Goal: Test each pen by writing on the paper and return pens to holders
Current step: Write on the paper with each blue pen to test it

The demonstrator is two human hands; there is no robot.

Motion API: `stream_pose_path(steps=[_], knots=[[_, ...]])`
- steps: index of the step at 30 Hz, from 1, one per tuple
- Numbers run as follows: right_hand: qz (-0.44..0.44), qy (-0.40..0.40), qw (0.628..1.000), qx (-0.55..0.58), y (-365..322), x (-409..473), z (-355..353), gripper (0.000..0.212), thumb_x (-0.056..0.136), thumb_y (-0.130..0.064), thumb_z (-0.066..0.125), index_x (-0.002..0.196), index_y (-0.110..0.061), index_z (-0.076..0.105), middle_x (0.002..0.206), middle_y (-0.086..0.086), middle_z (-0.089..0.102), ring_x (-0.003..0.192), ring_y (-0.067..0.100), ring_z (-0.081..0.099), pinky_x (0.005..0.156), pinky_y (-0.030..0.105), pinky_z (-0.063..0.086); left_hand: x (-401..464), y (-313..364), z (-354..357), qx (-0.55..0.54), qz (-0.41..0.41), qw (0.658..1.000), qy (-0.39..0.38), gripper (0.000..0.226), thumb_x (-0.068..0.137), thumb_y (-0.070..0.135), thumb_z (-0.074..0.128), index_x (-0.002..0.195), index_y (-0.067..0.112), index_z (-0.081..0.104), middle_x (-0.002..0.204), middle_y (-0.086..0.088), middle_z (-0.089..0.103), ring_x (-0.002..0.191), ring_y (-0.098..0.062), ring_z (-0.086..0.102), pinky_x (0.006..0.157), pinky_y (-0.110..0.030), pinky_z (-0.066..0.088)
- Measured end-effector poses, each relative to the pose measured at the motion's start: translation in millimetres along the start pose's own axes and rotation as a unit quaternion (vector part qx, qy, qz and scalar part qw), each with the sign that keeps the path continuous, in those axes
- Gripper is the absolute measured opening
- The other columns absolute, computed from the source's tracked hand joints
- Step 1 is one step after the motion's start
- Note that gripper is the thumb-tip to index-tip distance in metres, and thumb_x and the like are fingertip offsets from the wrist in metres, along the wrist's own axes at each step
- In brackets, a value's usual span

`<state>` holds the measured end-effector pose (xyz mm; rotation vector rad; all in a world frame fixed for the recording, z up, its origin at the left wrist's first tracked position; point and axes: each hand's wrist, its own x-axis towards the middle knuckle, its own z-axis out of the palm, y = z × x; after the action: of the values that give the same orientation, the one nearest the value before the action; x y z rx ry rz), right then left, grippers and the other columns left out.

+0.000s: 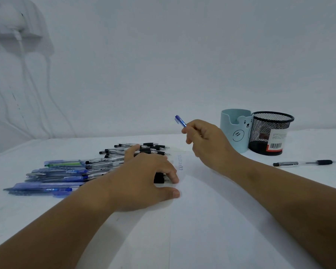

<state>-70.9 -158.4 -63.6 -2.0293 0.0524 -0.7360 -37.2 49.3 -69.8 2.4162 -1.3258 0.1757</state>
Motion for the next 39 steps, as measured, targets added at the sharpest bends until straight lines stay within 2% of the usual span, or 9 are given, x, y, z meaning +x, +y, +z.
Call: stream_pose_path(steps=[5, 9, 13, 20, 24, 26, 29, 33, 39], knots=[[-0.014, -0.003, 0.999, -0.035, -1, -2, 2, 0.023, 0.101, -0.018, 0.046, 0.092, -0.019, 0.067, 0.072, 0.005, 0.056, 0.064, 0.017, 0.045, 0.056, 0.027, 0.038, -2, 2, 0, 0.005, -0.001, 1.000, 0.005, 0.025, 0.080, 0.062, 0.070, 0.097, 0.043, 0.068, 0.114, 0.033, 0.061, 0.126, 0.016, 0.041, 0.121, -0.039, -0.014], [-0.038, -0.026, 0.999, -0.015, 0, -6, 1, 0.010, 0.100, -0.018, 0.053, 0.098, -0.025, 0.060, 0.063, -0.008, 0.052, 0.052, 0.013, 0.042, 0.050, 0.020, 0.037, -2, 3, 0, 0.008, -0.001, 1.000, 0.004, 0.025, 0.082, 0.061, 0.069, 0.097, 0.042, 0.067, 0.115, 0.033, 0.061, 0.126, 0.017, 0.038, 0.121, -0.038, -0.014], [-0.053, -0.021, 0.998, -0.012, -1, -8, 2, 0.014, 0.097, -0.013, 0.053, 0.094, -0.023, 0.062, 0.061, -0.009, 0.050, 0.061, 0.031, 0.046, 0.055, 0.026, 0.038, -3, 5, -1, 0.006, -0.003, 1.000, 0.002, 0.020, 0.085, 0.056, 0.067, 0.098, 0.041, 0.067, 0.115, 0.030, 0.061, 0.125, 0.014, 0.041, 0.120, -0.038, -0.015], [-0.065, -0.035, 0.997, -0.019, -3, -12, -1, 0.017, 0.090, -0.003, 0.045, 0.084, -0.014, 0.056, 0.050, -0.007, 0.038, 0.052, 0.014, 0.029, 0.049, 0.024, 0.028, -5, 11, -2, 0.015, 0.008, 1.000, 0.003, 0.014, 0.087, 0.049, 0.067, 0.097, 0.039, 0.067, 0.115, 0.026, 0.061, 0.121, 0.013, 0.045, 0.119, -0.038, -0.017], [-0.081, -0.045, 0.995, -0.038, -15, -10, -4, 0.019, 0.092, -0.004, 0.046, 0.087, -0.017, 0.059, 0.057, 0.011, 0.049, 0.054, 0.016, 0.036, 0.050, 0.025, 0.032, -3, 20, -1, -0.007, 0.036, 0.999, 0.021, 0.017, 0.085, 0.050, 0.067, 0.095, 0.037, 0.069, 0.112, 0.029, 0.063, 0.118, 0.013, 0.049, 0.121, -0.042, -0.006], [-0.093, -0.051, 0.992, -0.062, -32, -1, -14, 0.021, 0.094, -0.007, 0.049, 0.090, -0.021, 0.064, 0.067, 0.007, 0.062, 0.056, 0.016, 0.047, 0.054, 0.027, 0.039, -1, 29, 2, -0.042, 0.070, 0.996, 0.038, 0.022, 0.082, 0.054, 0.064, 0.095, 0.037, 0.070, 0.109, 0.030, 0.065, 0.115, 0.011, 0.052, 0.120, -0.043, 0.008], [-0.101, -0.079, 0.982, -0.138, -61, 14, -45, 0.017, 0.097, -0.017, 0.058, 0.098, -0.026, 0.072, 0.082, -0.014, 0.068, 0.073, 0.020, 0.063, 0.067, 0.033, 0.051, -1, 43, 12, -0.082, 0.115, 0.989, 0.037, 0.032, 0.085, 0.060, 0.062, 0.107, 0.038, 0.069, 0.114, 0.029, 0.063, 0.116, 0.007, 0.053, 0.115, -0.037, 0.029], [-0.084, -0.147, 0.939, -0.299, -69, 6, -96, 0.018, 0.096, -0.022, 0.064, 0.106, -0.032, 0.075, 0.098, -0.012, 0.067, 0.092, 0.013, 0.064, 0.081, 0.025, 0.051, -2, 52, 25, -0.081, 0.114, 0.990, 0.002, 0.050, 0.088, 0.072, 0.052, 0.126, 0.041, 0.062, 0.124, 0.030, 0.054, 0.124, 0.009, 0.043, 0.113, -0.024, 0.033], [0.014, -0.179, 0.911, -0.372, -19, -58, -170, 0.023, 0.091, -0.011, 0.070, 0.099, -0.032, 0.074, 0.088, -0.012, 0.069, 0.081, 0.011, 0.065, 0.078, 0.032, 0.054, -2, 55, 31, -0.071, 0.132, 0.988, 0.035, 0.064, 0.084, 0.083, 0.030, 0.121, 0.043, 0.064, 0.123, 0.035, 0.052, 0.122, 0.012, 0.043, 0.102, -0.005, 0.029]])
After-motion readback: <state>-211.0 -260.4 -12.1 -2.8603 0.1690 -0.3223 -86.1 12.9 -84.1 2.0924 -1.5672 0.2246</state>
